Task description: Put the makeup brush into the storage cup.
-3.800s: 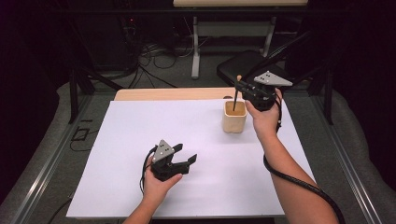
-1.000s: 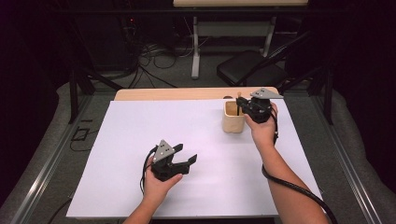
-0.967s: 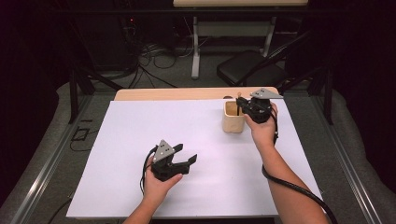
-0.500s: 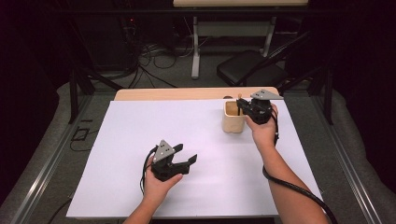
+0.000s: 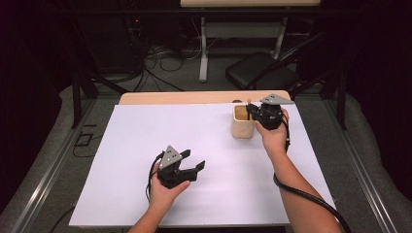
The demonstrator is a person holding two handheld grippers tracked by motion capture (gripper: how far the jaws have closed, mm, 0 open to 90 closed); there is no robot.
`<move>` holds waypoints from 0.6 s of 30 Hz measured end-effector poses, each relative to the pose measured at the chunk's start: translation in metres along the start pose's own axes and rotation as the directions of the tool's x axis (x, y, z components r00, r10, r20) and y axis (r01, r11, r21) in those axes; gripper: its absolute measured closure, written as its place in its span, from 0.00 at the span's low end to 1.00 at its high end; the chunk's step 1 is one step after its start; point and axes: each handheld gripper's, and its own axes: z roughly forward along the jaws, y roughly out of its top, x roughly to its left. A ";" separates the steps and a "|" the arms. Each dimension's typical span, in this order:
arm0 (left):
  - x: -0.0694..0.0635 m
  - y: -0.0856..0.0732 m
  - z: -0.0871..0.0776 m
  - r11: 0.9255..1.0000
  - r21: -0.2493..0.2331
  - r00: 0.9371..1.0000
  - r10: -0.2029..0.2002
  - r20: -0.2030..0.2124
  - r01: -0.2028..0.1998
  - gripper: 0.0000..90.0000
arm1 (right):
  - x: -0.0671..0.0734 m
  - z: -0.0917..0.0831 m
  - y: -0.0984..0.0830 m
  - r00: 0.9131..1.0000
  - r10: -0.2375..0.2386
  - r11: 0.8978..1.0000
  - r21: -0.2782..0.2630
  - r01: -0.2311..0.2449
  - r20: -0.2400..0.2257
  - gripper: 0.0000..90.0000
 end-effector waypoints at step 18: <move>0.000 0.000 0.000 1.000 0.002 1.000 0.001 0.000 -0.001 0.33 | 0.000 0.000 0.000 1.000 -0.002 1.000 0.010 0.002 -0.003 0.93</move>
